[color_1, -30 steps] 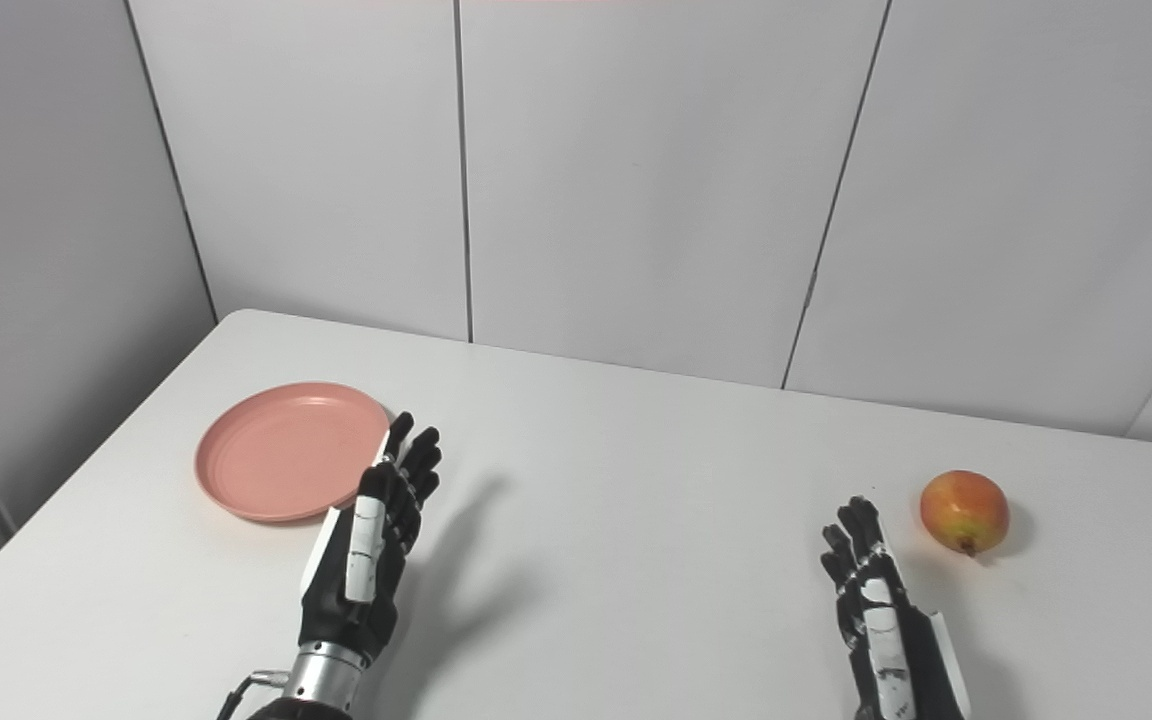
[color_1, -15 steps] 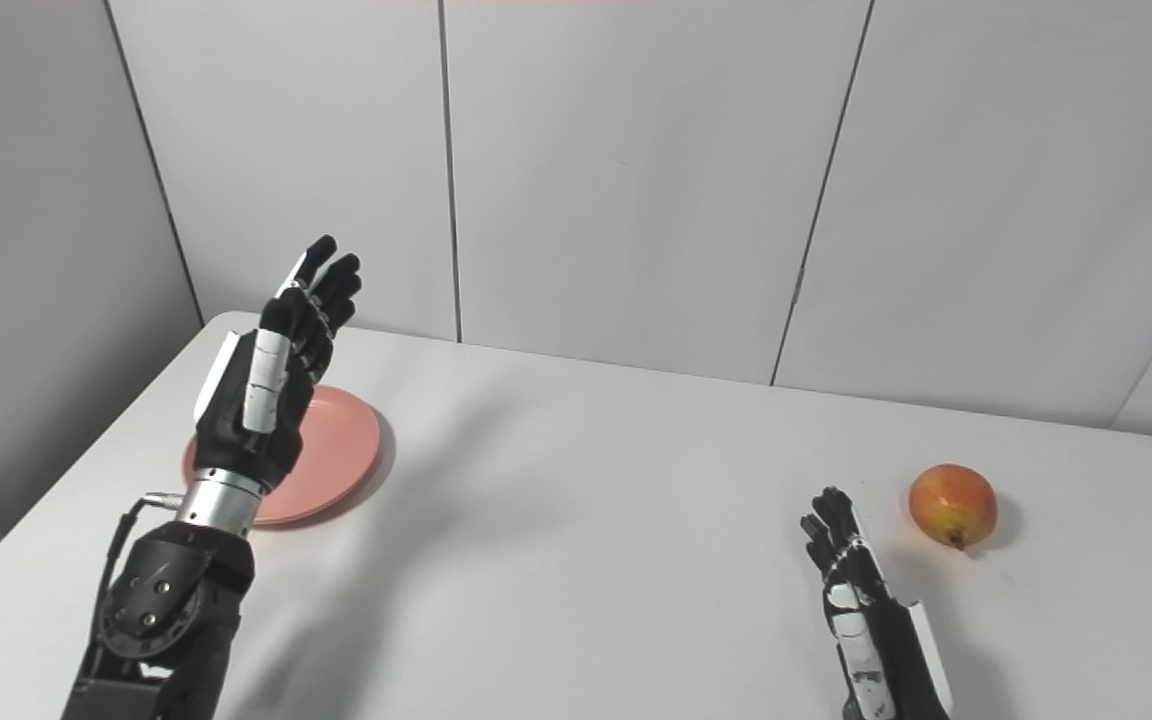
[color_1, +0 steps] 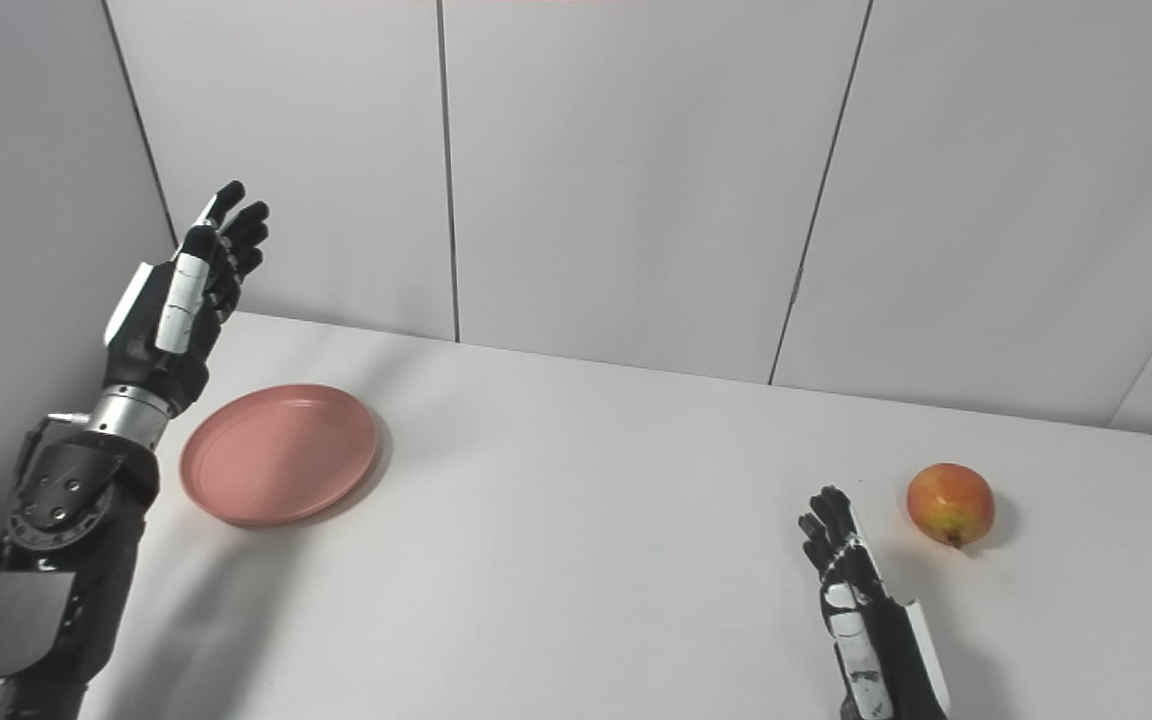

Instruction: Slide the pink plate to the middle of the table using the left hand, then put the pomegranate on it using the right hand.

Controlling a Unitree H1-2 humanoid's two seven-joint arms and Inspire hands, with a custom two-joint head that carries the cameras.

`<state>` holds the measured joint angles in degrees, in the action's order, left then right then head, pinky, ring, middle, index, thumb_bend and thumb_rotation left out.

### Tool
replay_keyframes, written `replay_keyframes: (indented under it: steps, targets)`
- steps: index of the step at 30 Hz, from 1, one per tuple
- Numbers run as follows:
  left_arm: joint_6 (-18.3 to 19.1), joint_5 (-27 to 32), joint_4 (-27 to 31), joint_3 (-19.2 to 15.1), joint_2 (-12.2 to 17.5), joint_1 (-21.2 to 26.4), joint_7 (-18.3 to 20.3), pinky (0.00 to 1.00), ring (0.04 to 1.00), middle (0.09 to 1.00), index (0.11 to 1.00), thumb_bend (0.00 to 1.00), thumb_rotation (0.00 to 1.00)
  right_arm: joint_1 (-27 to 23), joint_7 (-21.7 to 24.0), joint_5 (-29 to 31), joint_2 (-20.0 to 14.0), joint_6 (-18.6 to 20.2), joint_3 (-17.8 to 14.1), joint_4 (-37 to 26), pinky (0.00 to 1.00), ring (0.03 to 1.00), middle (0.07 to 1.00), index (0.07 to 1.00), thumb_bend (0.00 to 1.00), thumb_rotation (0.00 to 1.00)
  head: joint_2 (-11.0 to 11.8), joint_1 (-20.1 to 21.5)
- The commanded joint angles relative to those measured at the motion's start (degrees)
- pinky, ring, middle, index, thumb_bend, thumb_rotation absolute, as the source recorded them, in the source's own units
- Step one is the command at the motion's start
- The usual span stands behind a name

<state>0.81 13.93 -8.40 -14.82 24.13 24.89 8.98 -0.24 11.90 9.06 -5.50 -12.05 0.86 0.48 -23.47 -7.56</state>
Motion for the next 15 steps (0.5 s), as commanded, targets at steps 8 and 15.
replay_keyframes:
  steps: [8,15]
  targets:
    - [-7.31,1.47,-11.56,-1.04,4.06,6.67,3.86,1.0,0.998,0.973,0.996,1.0,0.87,3.26,0.17,-0.13,-0.23,-1.04,0.06,3.36,1.0,0.967,0.974,0.974,0.75,0.89,-0.42,0.25]
    - [-11.01,1.6,-20.79,-1.66,5.3,8.52,5.73,1.0,0.998,0.973,0.977,0.98,0.88,3.51,-0.06,-0.33,-0.23,-0.9,0.11,2.89,1.0,0.968,0.973,0.974,0.73,0.9,-0.67,0.13]
